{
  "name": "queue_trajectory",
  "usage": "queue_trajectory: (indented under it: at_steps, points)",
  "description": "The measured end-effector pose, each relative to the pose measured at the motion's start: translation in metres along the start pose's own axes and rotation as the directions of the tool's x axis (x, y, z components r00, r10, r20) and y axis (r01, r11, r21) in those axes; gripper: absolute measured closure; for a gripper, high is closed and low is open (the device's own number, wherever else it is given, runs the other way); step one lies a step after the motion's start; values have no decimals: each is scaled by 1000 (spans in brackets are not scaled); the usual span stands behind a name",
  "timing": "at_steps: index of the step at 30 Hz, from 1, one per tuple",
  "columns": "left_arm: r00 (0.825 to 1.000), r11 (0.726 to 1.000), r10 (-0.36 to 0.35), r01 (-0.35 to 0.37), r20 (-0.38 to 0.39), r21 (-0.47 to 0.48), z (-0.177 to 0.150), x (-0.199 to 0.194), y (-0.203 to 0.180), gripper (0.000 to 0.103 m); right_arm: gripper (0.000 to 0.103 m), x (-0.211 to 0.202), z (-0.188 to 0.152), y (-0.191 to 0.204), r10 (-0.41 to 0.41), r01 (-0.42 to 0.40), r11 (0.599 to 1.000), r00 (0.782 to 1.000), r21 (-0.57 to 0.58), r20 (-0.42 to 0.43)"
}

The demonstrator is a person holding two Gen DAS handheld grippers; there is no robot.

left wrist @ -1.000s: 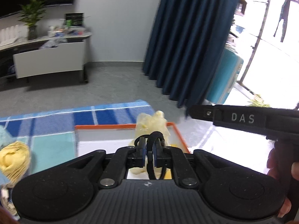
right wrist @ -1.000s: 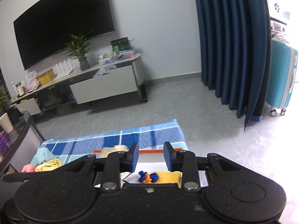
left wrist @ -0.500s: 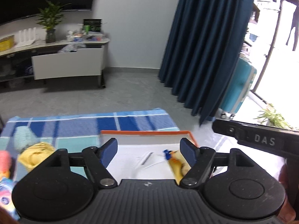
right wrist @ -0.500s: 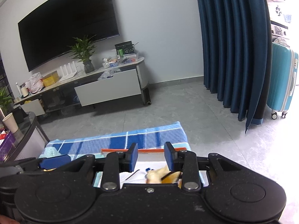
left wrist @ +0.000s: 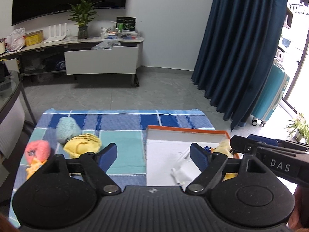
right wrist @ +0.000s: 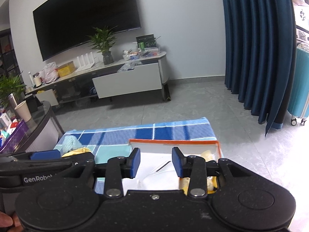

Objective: Organize soft objects
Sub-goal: 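Open the left tool to drop the goggles into the box, then withdraw both open tools from the box back over the table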

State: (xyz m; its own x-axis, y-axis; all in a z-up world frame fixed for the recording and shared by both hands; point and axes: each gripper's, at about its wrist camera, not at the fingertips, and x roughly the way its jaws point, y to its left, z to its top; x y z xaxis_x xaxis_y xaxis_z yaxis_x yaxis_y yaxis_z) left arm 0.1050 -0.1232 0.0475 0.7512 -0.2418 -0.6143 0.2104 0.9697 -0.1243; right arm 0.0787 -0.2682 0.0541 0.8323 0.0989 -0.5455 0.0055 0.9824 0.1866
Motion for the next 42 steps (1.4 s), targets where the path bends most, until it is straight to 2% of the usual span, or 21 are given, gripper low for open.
queue_trajectory:
  at_steps: [9, 26, 42]
  points:
    - [999, 998, 45, -46, -8, -44, -10, -11, 24, 18, 52, 4, -10, 29, 43, -44, 998, 999, -35, -24]
    - [992, 986, 123, -125, -20, -111, -30, -34, 74, 17, 50, 17, -34, 91, 122, -131, 986, 988, -107, -95]
    - [985, 975, 166, -170, -41, -145, -47, -45, 110, 17, 49, 33, -50, 129, 165, -187, 972, 974, -140, -155]
